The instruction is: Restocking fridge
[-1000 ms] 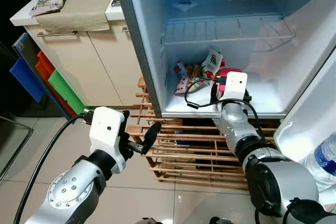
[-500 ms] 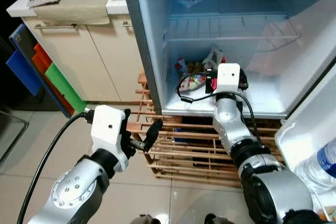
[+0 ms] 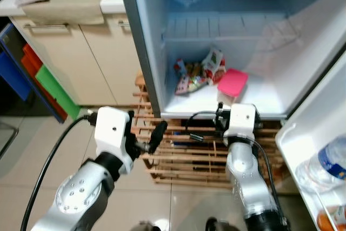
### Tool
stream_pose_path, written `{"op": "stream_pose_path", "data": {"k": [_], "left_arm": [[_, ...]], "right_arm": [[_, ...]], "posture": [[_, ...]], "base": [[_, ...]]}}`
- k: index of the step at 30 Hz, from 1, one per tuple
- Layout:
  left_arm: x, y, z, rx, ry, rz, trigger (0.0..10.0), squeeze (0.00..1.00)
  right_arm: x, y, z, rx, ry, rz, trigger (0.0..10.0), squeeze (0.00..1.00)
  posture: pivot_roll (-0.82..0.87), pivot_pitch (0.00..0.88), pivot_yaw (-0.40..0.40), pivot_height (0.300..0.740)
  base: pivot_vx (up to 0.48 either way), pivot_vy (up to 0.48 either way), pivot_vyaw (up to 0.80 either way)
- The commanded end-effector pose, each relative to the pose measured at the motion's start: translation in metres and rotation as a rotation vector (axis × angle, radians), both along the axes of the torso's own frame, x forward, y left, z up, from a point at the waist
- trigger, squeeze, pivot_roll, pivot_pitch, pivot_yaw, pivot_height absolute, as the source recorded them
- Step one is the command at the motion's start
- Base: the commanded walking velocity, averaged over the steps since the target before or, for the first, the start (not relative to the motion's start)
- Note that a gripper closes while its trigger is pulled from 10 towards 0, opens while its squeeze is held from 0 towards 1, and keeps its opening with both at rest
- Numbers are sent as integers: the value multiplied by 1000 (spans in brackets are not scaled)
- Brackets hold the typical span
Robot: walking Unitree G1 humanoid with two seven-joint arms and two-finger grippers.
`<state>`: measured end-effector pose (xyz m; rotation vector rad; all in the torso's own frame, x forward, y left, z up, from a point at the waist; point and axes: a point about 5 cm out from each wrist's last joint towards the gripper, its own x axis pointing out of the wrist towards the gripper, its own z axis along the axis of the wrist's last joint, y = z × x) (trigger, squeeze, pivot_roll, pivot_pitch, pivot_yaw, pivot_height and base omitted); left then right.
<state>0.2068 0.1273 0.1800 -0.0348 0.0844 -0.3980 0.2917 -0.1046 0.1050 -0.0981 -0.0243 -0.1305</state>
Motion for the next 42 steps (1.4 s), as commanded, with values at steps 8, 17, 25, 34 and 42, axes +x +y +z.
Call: {"op": "stream_pose_path", "data": {"k": [8, 17, 25, 34, 42], "left_arm": [[1, 2, -2, -1, 2, 19, 10000, 0], [1, 5, 0, 11, -5, 30, 10000, 0], [-1, 8, 1, 17, -4, 40, 10000, 0], [-2, 8, 1, 20, 2, 37, 10000, 0], [-3, 7, 0, 16, 8, 36, 10000, 0]], "right_arm": [[17, 3, -5, 15, 86, -27, 10000, 0], [41, 3, -12, -26, 115, -39, 10000, 0], [57, 5, -10, -57, 122, -43, 10000, 0], [71, -3, -5, -16, 144, -118, 10000, 0], [83, -26, 5, 4, 167, -241, 10000, 0]], "posture": [[91, 167, 81, 740], [118, 164, 78, 740], [141, 168, 82, 740], [149, 167, 88, 740], [153, 162, 87, 740]], "base": [[0, 0, 0], [0, 0, 0], [0, 0, 0], [0, 0, 0], [0, 0, 0]]}}
